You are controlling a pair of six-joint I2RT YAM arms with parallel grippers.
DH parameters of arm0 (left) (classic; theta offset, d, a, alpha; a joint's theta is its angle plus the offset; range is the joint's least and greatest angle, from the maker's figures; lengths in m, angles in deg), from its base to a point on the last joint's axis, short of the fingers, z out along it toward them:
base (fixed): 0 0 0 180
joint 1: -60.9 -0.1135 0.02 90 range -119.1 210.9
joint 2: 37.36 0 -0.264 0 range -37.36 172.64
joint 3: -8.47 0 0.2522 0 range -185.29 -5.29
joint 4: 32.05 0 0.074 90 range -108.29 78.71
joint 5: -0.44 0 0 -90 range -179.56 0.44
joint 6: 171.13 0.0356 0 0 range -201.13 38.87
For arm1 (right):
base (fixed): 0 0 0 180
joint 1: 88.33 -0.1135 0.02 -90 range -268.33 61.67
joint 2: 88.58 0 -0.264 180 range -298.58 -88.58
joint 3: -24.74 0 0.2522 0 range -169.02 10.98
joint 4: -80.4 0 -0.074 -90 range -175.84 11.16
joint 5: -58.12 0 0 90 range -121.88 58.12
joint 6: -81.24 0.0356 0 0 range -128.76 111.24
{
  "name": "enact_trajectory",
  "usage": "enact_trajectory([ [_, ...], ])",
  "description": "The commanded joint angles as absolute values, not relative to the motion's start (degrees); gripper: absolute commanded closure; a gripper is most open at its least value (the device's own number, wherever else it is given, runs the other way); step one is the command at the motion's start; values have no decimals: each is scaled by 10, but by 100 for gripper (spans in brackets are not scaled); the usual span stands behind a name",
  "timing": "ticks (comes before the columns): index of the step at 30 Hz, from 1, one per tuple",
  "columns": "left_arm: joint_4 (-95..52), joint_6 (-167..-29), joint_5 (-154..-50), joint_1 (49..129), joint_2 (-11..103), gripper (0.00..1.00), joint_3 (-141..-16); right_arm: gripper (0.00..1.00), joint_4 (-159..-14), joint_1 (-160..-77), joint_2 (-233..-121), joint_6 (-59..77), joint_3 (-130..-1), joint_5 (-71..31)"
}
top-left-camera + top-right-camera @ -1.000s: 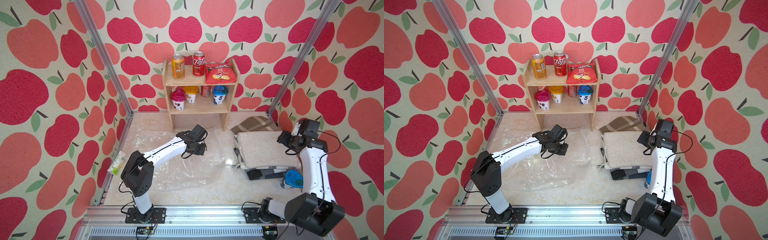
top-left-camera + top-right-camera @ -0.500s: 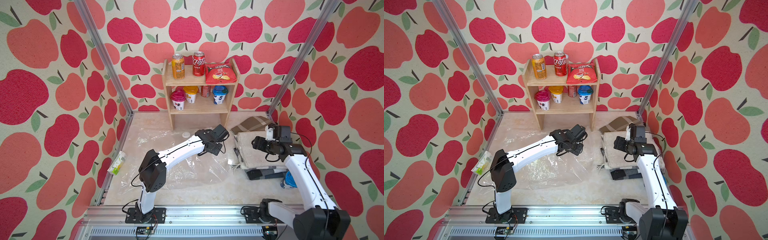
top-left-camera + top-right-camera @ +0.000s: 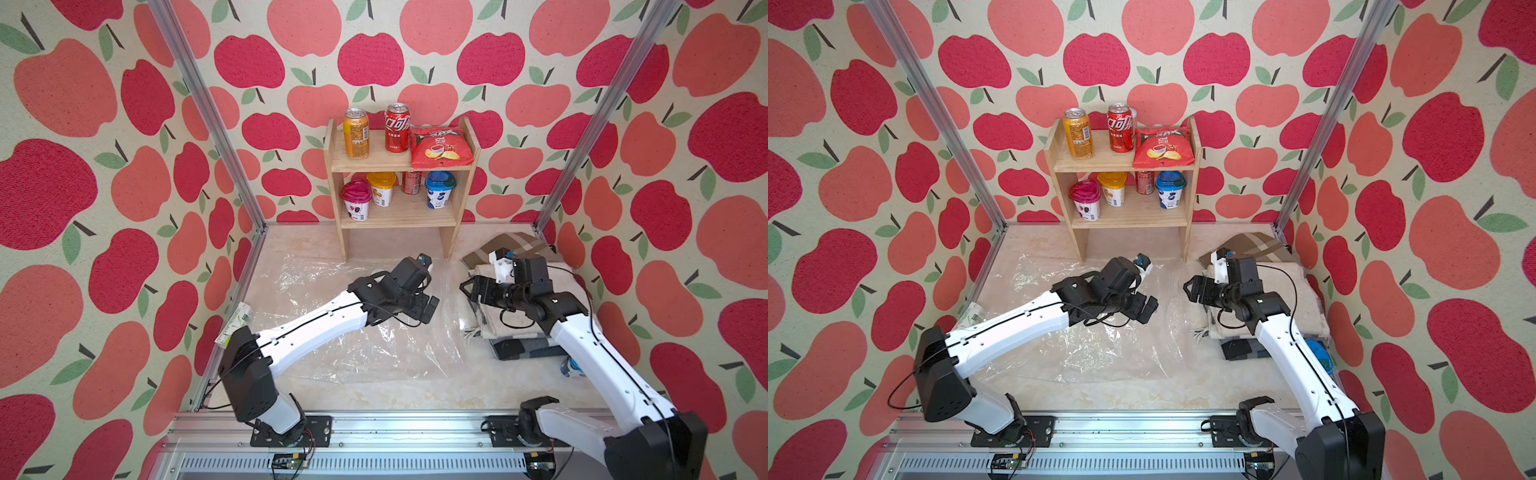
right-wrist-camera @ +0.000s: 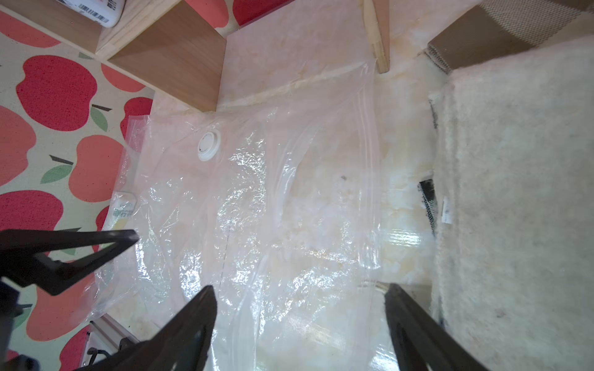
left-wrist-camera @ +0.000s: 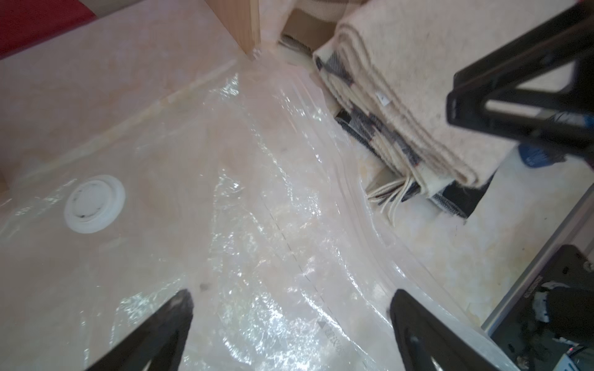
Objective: Take the scarf out of the vacuum bag
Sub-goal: Adjust the vacuum bag at the center of the board.
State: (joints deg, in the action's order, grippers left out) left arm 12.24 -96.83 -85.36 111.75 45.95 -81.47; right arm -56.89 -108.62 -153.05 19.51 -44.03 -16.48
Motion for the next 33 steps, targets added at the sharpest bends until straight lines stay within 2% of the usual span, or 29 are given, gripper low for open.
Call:
enact_trajectory([
  [1, 87, -1038, -821, 1062, 392, 2, -762, 15, -592, -1118, -1564, 218, -452, -157],
  [8, 215, -1124, -801, 896, 356, 2, -671, 16, -594, -1186, -1662, 227, -487, -194],
  [12, 234, -1164, -808, 842, 368, 2, -636, 20, -583, -1202, -1708, 230, -503, -205],
  [17, 220, -1216, -820, 790, 413, 2, -591, 41, -582, -1204, -1733, 234, -505, -198],
  [24, 173, -1219, -824, 768, 477, 2, -571, 72, -572, -1204, -1726, 230, -504, -217],
  [33, 139, -1211, -851, 765, 532, 2, -574, 96, -588, -1204, -1758, 230, -505, -192],
])
